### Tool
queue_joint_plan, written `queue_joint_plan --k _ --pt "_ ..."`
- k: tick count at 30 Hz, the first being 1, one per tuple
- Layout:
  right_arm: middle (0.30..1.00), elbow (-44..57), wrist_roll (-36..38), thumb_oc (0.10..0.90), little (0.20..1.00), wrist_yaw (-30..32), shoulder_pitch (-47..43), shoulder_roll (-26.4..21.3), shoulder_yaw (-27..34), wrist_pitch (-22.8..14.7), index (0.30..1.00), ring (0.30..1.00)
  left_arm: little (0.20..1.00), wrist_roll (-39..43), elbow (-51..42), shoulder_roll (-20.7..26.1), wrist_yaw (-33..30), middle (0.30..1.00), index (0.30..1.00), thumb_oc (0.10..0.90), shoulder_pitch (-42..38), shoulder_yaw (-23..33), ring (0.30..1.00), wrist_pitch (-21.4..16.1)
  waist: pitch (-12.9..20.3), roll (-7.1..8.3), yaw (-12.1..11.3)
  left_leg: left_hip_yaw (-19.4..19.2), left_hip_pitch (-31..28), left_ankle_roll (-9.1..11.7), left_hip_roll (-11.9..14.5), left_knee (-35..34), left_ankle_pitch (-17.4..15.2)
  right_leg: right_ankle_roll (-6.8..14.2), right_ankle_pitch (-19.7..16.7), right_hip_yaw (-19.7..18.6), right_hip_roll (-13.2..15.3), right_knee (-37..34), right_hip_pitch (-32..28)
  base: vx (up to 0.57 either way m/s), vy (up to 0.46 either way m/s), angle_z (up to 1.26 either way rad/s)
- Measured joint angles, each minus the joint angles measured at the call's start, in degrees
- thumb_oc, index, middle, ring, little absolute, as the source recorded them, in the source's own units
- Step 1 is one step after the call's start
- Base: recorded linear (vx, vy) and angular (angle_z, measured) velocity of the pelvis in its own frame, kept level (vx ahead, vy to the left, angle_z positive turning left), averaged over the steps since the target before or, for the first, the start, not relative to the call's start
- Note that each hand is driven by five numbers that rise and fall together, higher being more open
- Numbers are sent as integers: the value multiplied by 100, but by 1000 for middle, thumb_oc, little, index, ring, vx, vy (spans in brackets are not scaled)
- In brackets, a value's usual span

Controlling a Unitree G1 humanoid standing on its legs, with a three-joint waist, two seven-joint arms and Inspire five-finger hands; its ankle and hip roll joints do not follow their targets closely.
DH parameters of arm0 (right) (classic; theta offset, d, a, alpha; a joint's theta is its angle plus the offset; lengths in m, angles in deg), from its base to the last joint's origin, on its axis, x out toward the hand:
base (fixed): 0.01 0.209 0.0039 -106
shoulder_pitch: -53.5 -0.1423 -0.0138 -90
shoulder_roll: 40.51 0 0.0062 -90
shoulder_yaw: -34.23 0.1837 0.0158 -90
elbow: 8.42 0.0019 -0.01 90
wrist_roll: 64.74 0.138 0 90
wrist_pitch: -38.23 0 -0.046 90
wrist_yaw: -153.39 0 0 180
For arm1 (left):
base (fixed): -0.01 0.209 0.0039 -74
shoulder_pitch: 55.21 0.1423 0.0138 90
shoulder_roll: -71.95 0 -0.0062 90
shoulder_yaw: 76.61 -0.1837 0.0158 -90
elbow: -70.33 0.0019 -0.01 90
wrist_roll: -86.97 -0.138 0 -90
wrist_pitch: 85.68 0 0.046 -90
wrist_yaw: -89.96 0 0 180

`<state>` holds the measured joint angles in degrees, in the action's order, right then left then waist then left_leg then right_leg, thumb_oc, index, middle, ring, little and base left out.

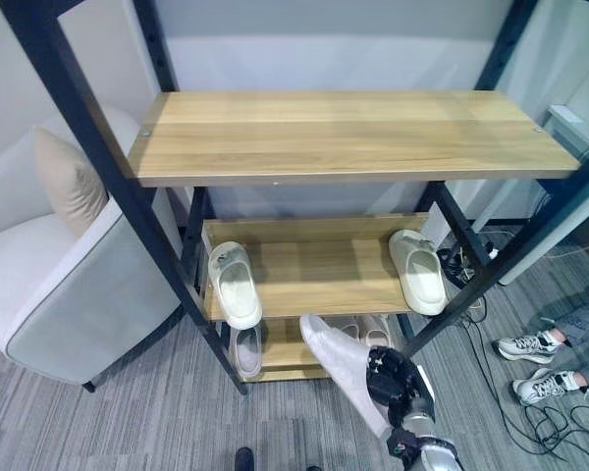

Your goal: Arrange the slippers neatly on the shoe rack.

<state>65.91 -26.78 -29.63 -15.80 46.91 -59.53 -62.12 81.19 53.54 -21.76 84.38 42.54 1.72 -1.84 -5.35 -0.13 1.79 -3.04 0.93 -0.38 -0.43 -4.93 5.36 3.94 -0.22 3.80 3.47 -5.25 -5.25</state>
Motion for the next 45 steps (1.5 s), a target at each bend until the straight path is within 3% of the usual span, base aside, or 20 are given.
queue_joint_plan --k 3,11,14,16,17,18,21,23,26,32,33,35,36,37,38,39,40,42,44,45 --pt "300 -88 169 400 300 -114 134 10 -17 68 300 300 900 -8 4 0 5 900 900 800 26 -52 900 0 40 -66 123 -16 -6 5 30 1 5 -6 -5 -20 -27 28 1 -6 -84 -4" --pt "300 -105 359 400 300 -340 130 -126 -281 77 300 300 900 54 7 33 5 900 900 800 80 -158 900 -12 46 -88 89 -95 -94 113 137 32 16 -64 -11 -122 -147 28 -62 -49 -140 -4" --pt "300 -246 514 400 300 -361 -22 -195 -370 69 300 300 900 156 37 90 -1 900 900 800 -119 -95 900 -42 -95 -39 70 131 378 356 167 640 44 -260 87 187 -198 156 71 -84 -82 50" --pt "300 -481 512 400 300 -370 -253 -232 -374 82 300 300 900 340 111 101 -13 900 900 800 -368 68 900 -59 -333 88 -69 107 723 647 155 1135 127 -367 117 322 -107 305 180 63 11 31" --pt "300 -496 512 400 300 -354 -328 -246 -370 87 300 300 900 341 157 73 -10 900 900 800 -374 67 900 -54 -360 99 -87 7 805 655 167 1158 6 -383 127 342 -102 320 171 135 92 28" --pt "300 -483 515 400 300 -336 -346 -256 -299 70 300 300 900 333 282 -30 22 900 900 800 -404 47 900 -53 -382 40 -112 -156 758 544 174 1034 -165 -391 133 369 -82 331 221 112 110 8" --pt "300 -483 513 400 300 -337 -393 -248 -258 71 300 300 900 314 417 -187 131 900 900 800 -246 122 900 -50 -404 -90 -178 -42 354 401 206 655 -387 -322 169 169 -104 466 316 75 106 -24" --pt "300 -483 513 400 300 -334 -351 -238 -256 73 300 300 900 311 455 -213 131 900 900 800 -168 108 900 -22 -407 -157 -177 -82 195 135 170 391 -181 -214 206 83 -82 526 346 136 194 -26" --pt "300 -488 510 400 300 -341 -252 -172 -277 89 300 300 900 309 429 -167 127 900 900 800 -147 269 900 -22 -395 -47 -181 -174 66 -33 43 147 -62 -92 150 4 31 521 338 116 200 -14" --pt "300 -486 503 400 300 -422 -389 -125 -595 208 300 300 900 279 146 109 111 900 900 800 -331 165 900 -15 -412 140 -170 -291 -113 -207 -183 162 -207 123 310 -43 255 811 309 38 155 -8" --pt "300 -488 501 400 300 -427 -443 -123 -673 232 300 300 900 278 106 120 86 900 900 800 -431 128 900 -15 -413 118 -188 -296 -120 -267 -178 143 -252 162 337 -49 277 1221 513 11 164 -26" --pt "300 -479 499 400 300 -469 -708 10 -905 261 300 300 900 291 82 274 83 900 900 800 -698 -4 900 -36 -518 187 -127 -519 -229 -557 -285 377 -524 356 374 -228 505 3789 1752 156 80 -38" --pt "300 -576 479 400 300 -491 -703 169 -907 309 300 300 900 322 110 251 97 900 900 800 -773 -10 900 -55 -560 151 -100 -540 -303 -540 -353 367 -553 314 662 126 649 2440 1797 334 -165 0" --pt "300 -722 478 400 300 -497 -661 212 -907 317 300 300 900 325 96 238 101 900 900 800 -693 -3 900 -54 -556 158 -68 -526 -362 -567 -457 418 -614 156 390 238 693 1587 1643 293 -359 21" --pt "300 -1065 251 400 300 -667 -601 133 -952 300 300 300 900 305 88 213 128 900 900 800 -432 196 900 -54 -503 180 -75 -372 -639 -387 -444 338 -755 94 346 286 448 1503 958 337 -530 57" --pt "300 -1699 -33 400 300 -709 -150 -366 -1425 449 300 300 900 302 439 212 126 900 900 800 112 239 900 -93 118 265 -206 -225 -1034 -61 -117 262 -930 -81 353 285 -83 395 -195 147 -421 28" --pt "300 -1702 -367 400 300 -719 -54 -453 -1458 461 300 300 900 269 502 220 121 900 900 800 202 33 900 3 230 354 -211 -216 -1130 -16 -46 349 -965 -223 149 304 -204 20 -506 31 -239 20" --pt "300 -1660 -546 400 300 -614 -100 -297 -1078 454 300 300 900 143 215 151 177 900 900 800 241 -180 900 -22 270 481 -218 -214 -787 3 -68 846 -1035 -261 121 267 -160 68 -500 -15 -60 -6" --pt "300 -1614 -631 400 300 -579 -284 -324 -962 449 300 300 900 38 203 132 161 900 900 800 205 -190 900 -15 253 453 -212 -105 -572 -56 -76 675 -1066 -261 121 153 -166 161 -354 -18 -52 -18" --pt "300 -1593 -633 400 300 -569 -331 -381 -889 437 300 300 900 40 203 79 163 900 900 800 155 -190 900 -13 229 295 -180 -81 -528 -74 1 337 -599 -260 122 147 -246 165 -353 -16 -46 -22"
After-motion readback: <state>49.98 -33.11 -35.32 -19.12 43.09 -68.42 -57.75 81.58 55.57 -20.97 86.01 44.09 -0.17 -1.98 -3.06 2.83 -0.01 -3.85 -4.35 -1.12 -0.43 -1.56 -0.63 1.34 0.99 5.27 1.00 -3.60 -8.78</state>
